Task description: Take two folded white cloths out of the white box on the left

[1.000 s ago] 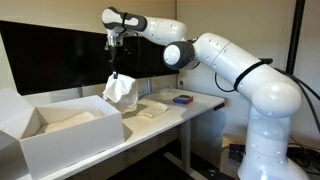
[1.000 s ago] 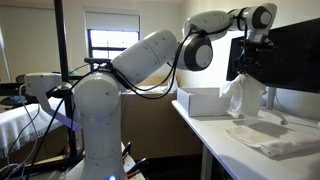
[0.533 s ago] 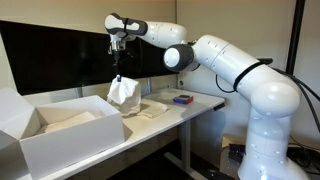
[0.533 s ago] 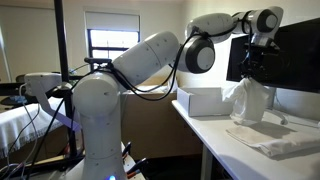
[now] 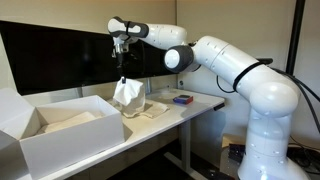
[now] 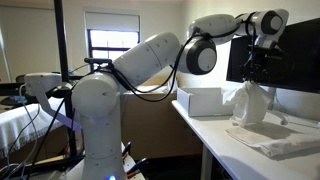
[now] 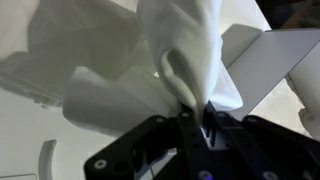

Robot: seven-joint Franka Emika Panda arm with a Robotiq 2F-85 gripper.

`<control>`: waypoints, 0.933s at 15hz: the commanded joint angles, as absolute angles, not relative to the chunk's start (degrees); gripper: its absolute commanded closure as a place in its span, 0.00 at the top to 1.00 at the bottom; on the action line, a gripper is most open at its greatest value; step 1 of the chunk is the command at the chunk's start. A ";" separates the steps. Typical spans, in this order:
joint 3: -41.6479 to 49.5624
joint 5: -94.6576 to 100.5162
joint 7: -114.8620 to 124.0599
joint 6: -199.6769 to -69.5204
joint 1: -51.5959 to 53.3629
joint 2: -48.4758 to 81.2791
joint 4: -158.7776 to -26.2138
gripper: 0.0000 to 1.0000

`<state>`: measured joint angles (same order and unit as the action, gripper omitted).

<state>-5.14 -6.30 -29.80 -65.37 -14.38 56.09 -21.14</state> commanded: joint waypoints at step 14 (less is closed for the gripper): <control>-1.97 -5.51 -29.73 -61.27 -23.51 61.70 -21.75 0.06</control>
